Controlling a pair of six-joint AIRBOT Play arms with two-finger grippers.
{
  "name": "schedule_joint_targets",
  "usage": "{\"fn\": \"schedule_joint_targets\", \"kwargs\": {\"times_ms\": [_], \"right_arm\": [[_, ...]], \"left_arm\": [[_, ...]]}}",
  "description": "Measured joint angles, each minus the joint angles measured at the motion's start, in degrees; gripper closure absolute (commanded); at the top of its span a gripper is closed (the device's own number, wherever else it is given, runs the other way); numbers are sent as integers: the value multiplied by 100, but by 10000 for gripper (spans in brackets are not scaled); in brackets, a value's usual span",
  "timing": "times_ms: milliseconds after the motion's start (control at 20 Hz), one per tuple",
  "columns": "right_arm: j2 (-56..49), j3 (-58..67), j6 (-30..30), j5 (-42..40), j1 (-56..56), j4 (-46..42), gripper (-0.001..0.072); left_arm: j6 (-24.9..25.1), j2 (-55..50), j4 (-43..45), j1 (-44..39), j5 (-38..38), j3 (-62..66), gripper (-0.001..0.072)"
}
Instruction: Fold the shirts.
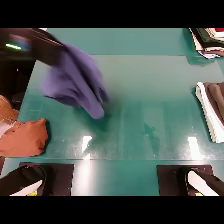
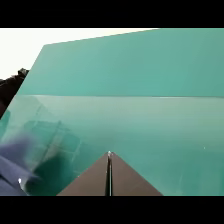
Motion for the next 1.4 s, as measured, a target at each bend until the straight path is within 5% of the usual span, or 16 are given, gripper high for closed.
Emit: {"fn": "schedule_joint_targets", "kwargs": {"times_ms": [100,150,400,700,950,1250,1400], "right_arm": [[0,15,-2,22,0,0,694],[0,20,-2,42,0,0,695],[0,28,-2,195,0,0,694],[0,24,-2,378,0,-2,694],[0,24,-2,424,0,-2,695],[0,4,0,507,0,-52,694],[2,-216,0,575,0,-90,694]], "left_arm": [[179,-590,-417,-643,96,-31,142],[293,-901,-612,-931,155,-39,114],[752,-1843,-640,-1279,520,-59,114],[658,-2205,-341,463,413,-192,114],[590,-2643,-1351,1912,562,-1054,114],[872,-3418,-2601,2396,968,-1631,116],[977,-3617,-2964,2385,1158,-1692,428]]}}
